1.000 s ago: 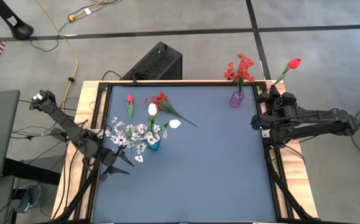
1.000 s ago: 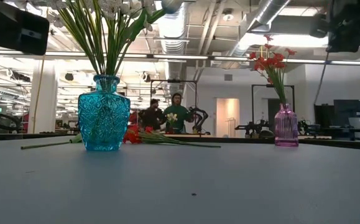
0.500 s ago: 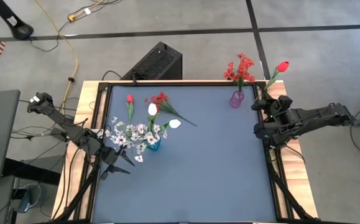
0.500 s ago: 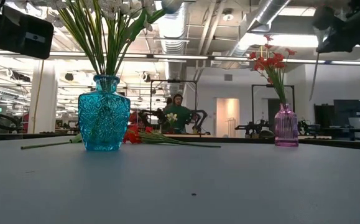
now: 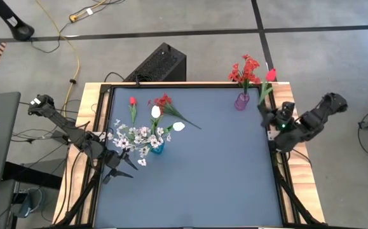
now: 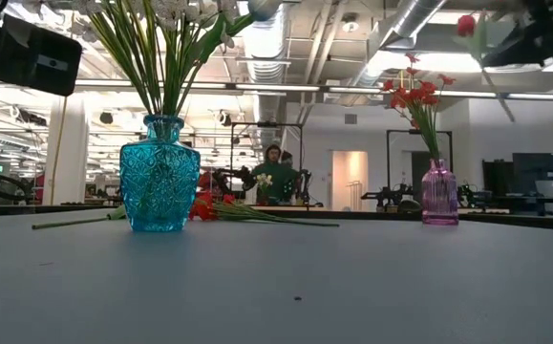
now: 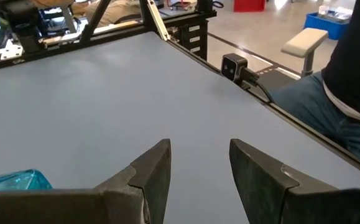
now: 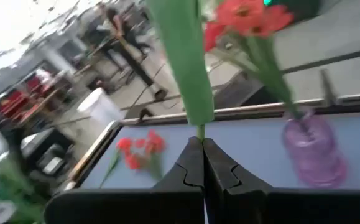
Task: Sort flowers into vase by color
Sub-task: Put the bottom red flower into the purple vase
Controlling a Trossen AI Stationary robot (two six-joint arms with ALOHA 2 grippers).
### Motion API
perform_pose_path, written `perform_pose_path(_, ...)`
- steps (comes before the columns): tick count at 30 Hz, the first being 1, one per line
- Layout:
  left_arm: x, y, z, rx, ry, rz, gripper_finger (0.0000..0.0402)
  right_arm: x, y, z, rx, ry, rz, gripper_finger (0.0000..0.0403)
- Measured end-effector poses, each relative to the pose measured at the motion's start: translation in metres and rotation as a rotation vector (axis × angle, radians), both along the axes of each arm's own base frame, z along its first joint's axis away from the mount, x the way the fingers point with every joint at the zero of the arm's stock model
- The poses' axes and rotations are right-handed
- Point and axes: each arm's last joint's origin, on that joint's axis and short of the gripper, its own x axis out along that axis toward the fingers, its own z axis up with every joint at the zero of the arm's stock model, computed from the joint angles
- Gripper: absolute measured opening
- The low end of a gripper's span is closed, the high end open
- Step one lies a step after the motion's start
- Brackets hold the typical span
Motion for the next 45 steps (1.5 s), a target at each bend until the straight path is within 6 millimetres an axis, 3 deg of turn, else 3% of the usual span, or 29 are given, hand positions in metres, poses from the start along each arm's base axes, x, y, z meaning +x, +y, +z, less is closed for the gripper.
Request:
perform_pose_path(8,0.0,0.0,-0.001,0.017,0.006,-0.002,0.0154,0.029,0.027,0.0,-0.01,0.009,0.138,0.0015)
perform_pose_path(16,-0.001,0.001,-0.005,0.061,0.027,-0.009,0.0154,0.073,0.055,-0.006,-0.119,-0.034,0.085,0.0015)
perform_pose_path(21,-0.001,0.001,-0.006,0.064,0.036,-0.008,0.0154,0.102,0.059,0.01,-0.133,-0.044,0.271,0.0015)
perform_pose_path(24,-0.001,0.001,-0.006,0.064,0.035,-0.008,0.0154,0.122,0.058,0.022,-0.275,-0.068,0.482,0.0015)
perform_pose_path(27,-0.001,0.001,-0.006,0.063,0.035,-0.007,0.0154,0.129,0.048,0.024,-0.405,-0.009,0.504,0.0015)
perform_pose_path(33,-0.001,0.001,-0.006,0.034,0.049,0.003,0.0154,0.118,0.013,0.011,-0.418,0.129,0.428,0.0015)
perform_pose_path(39,-0.002,0.001,-0.006,0.024,0.06,0.008,0.0154,0.077,-0.008,-0.004,-0.371,0.159,0.376,0.0015)
perform_pose_path(45,-0.002,0.002,-0.008,0.031,0.076,0.009,0.0154,0.033,-0.023,-0.01,-0.418,0.081,0.12,0.0015)
